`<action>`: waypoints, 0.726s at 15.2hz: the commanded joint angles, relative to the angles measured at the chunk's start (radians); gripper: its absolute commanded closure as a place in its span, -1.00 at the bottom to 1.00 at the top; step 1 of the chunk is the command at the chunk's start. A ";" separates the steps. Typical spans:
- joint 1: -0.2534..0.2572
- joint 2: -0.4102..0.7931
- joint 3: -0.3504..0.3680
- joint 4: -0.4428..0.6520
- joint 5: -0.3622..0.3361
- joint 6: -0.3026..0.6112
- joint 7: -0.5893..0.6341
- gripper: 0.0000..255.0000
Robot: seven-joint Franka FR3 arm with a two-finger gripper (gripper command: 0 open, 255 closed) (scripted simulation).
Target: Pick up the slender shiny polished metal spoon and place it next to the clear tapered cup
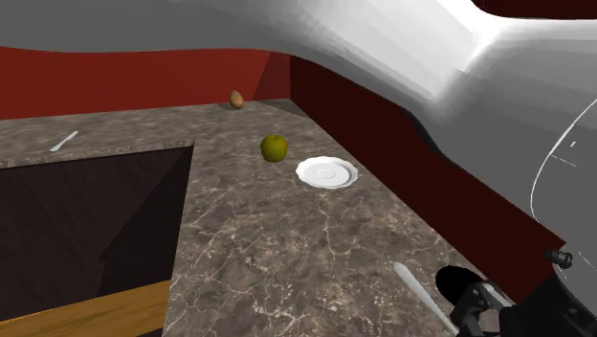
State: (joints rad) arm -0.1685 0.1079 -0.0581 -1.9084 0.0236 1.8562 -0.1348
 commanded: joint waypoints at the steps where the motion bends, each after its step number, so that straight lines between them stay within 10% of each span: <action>1: -0.001 0.006 -0.001 -0.021 0.000 0.028 -0.002 1.00; 11: -0.001 0.058 0.000 -0.094 0.005 0.152 -0.007 1.00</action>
State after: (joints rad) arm -0.1702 0.1614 -0.0585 -1.9945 0.0280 1.9955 -0.1419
